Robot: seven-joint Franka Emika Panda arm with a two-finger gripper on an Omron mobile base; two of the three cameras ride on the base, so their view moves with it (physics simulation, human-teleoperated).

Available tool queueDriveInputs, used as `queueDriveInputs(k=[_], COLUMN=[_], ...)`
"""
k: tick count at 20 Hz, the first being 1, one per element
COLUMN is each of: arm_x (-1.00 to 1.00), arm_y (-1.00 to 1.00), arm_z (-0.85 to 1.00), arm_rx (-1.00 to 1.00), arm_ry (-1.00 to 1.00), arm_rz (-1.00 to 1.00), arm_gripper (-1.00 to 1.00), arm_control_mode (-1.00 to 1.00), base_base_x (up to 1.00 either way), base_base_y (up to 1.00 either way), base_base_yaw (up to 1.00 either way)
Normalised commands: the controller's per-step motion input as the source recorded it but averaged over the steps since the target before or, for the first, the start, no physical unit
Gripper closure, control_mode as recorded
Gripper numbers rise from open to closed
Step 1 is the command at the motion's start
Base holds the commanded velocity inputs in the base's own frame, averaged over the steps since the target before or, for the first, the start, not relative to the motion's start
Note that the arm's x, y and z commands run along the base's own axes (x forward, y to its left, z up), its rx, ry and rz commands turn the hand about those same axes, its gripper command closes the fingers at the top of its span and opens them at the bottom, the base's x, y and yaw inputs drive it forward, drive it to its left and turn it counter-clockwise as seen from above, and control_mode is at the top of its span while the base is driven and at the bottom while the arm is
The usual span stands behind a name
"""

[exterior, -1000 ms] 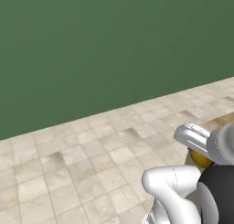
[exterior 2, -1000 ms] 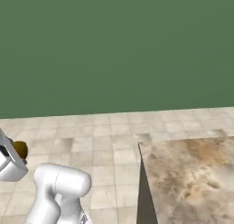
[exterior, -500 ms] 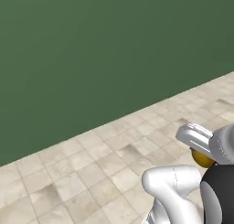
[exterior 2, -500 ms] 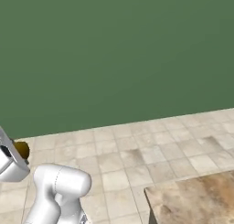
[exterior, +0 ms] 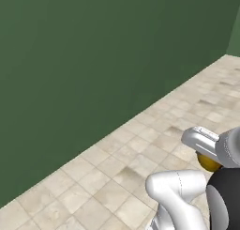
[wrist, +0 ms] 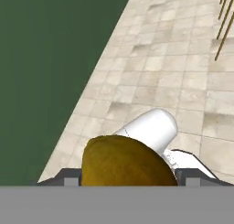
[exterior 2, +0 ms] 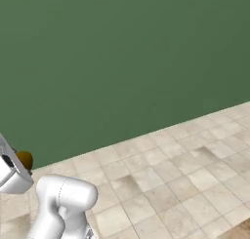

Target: Gather the mushroom and lemon from the fridge and place them on a tray on the dining counter. Then gather the chicken drumstick and fish from the fridge and place them on the other tray.

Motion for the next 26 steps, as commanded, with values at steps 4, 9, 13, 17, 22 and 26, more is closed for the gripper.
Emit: queueDriveInputs(k=[4, 9, 13, 17, 22, 26], arm_x=[0.0, 0.0, 0.0, 0.0, 0.0, 0.0], arm_y=[0.0, 0.0, 0.0, 0.0, 0.0, 0.0], arm_z=[0.0, 0.0, 0.0, 0.0, 0.0, 0.0], arm_rx=[0.0, 0.0, 0.0, 0.0, 0.0, 0.0], arm_ry=[0.0, 0.0, 0.0, 0.0, 0.0, 0.0], arm_rz=[0.0, 0.0, 0.0, 0.0, 0.0, 0.0], arm_gripper=[1.0, 1.0, 1.0, 1.0, 1.0, 1.0], arm_control_mode=[1.0, 1.0, 1.0, 1.0, 1.0, 1.0], base_base_x=[0.62, 0.63, 0.71, 0.91, 1.0, 0.97], base_base_y=[0.13, 0.08, 0.14, 0.24, 0.28, 0.27], base_base_yaw=[-0.53, -0.53, -0.51, -0.45, -0.41, -0.42])
